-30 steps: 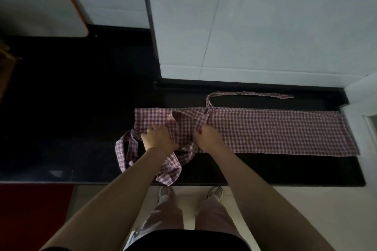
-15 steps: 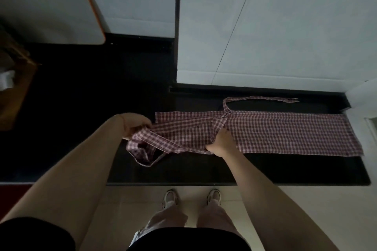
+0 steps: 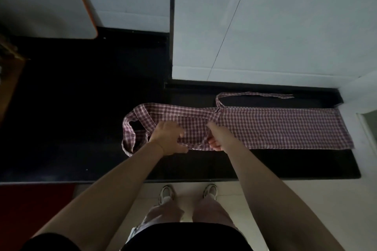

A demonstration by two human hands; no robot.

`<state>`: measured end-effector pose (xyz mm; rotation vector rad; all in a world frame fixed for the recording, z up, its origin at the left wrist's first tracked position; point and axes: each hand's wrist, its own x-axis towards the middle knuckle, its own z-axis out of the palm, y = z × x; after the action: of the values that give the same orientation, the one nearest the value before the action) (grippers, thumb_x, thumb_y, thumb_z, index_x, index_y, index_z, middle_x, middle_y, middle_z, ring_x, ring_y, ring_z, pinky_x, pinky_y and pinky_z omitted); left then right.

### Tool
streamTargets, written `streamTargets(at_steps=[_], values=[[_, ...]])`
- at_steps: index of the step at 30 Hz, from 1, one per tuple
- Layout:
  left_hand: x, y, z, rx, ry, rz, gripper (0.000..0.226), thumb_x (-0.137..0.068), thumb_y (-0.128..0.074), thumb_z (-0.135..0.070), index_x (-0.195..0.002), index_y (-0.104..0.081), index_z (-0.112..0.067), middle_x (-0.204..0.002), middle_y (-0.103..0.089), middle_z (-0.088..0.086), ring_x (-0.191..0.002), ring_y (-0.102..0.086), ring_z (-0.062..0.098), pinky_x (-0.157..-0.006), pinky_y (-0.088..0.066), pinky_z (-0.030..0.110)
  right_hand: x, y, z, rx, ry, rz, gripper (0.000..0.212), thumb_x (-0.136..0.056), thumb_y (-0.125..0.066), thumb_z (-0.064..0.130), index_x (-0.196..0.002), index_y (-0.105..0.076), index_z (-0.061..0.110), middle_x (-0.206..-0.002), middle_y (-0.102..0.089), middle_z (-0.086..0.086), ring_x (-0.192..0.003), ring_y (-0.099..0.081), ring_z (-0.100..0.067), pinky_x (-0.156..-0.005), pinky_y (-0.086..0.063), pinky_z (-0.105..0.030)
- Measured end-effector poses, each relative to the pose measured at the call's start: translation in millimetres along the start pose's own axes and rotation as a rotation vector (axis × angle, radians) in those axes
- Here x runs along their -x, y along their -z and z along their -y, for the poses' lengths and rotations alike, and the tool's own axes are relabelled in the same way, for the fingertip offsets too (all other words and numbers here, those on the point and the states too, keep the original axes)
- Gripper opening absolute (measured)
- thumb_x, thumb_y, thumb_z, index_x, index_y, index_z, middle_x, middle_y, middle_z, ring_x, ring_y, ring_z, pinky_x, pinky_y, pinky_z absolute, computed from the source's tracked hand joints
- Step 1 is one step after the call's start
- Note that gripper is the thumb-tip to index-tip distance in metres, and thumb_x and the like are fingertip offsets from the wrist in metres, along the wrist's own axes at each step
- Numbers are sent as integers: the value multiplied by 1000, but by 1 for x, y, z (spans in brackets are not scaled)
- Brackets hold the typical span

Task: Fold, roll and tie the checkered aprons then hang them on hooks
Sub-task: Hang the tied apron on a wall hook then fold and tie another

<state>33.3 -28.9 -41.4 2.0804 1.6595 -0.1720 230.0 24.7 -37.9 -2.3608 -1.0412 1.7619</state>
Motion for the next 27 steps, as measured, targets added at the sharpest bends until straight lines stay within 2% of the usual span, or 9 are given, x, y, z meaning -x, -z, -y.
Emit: streamTargets(at_steps=[3,6,8,11,13,16,19,23,27], values=[[-6,-4,-3,-53,84,147,34,-92,-57,-47,-107,-67,-18,-111,-61,3,-107,-57,22,-94,-46,35,1,5,-4,-296,-2,91,44,-97,-48,46,-107,-63,7,-106,-68,-13,-100,-63,-28,-97,-47,-44],[-11,10,4,358,253,264,31,-93,-54,-29,-65,-54,-14,-72,-53,1,-70,-53,15,-64,-42,25,1,10,-7,-529,3,165,47,-93,-58,51,-110,-61,7,-111,-67,-13,-104,-64,-30,-97,-48,-46],[-15,25,13,463,338,330,34,-94,-52,-25,-61,-49,-17,-68,-50,0,-61,-44,11,-61,-38,25,-2,8,-4,-547,19,112,46,-94,-57,50,-108,-60,7,-108,-68,-14,-100,-66,-29,-93,-51,-44],[-23,43,33,311,370,384,34,-98,-45,-38,-90,-67,-13,-102,-66,7,-84,-59,17,-80,-47,28,-8,1,1,-197,67,-79,26,-102,-51,29,-109,-61,6,-108,-68,-14,-87,-66,-22,-81,-56,-36],[-25,51,46,139,437,299,39,-96,-45,-38,-117,-65,-12,-122,-63,7,-106,-60,24,-95,-47,34,-12,-2,1,37,140,-121,23,-102,-51,20,-120,-57,7,-107,-65,-11,-85,-65,-18,-67,-54,-28],[-16,53,56,-286,499,-57,36,-91,-53,-26,-126,-55,-16,-126,-56,8,-116,-51,26,-100,-39,41,-14,-1,-4,149,219,-103,27,-96,-58,20,-122,-49,16,-104,-60,-5,-89,-64,-19,-78,-58,-34],[-15,40,49,-284,426,-356,36,-87,-52,-16,-122,-52,-14,-121,-50,11,-113,-47,29,-98,-40,42,-13,-3,-6,174,270,-105,34,-94,-60,14,-124,-44,17,-92,-57,-1,-75,-58,-14,-72,-54,-29],[-21,7,36,-138,391,-183,54,-89,-56,-31,-139,-40,-16,-137,-42,10,-126,-43,30,-104,-39,43,-16,-4,-6,236,307,-104,37,-94,-60,12,-126,-41,15,-86,-54,0,-66,-53,-9,-52,-41,-20],[-21,-4,43,-93,451,-116,59,-91,-56,-28,-144,-33,-17,-145,-38,11,-131,-41,30,-105,-40,44,-24,-3,-1,245,273,-82,43,-93,-58,10,-131,-37,12,-85,-56,-3,-64,-52,-10,-53,-43,-24]])
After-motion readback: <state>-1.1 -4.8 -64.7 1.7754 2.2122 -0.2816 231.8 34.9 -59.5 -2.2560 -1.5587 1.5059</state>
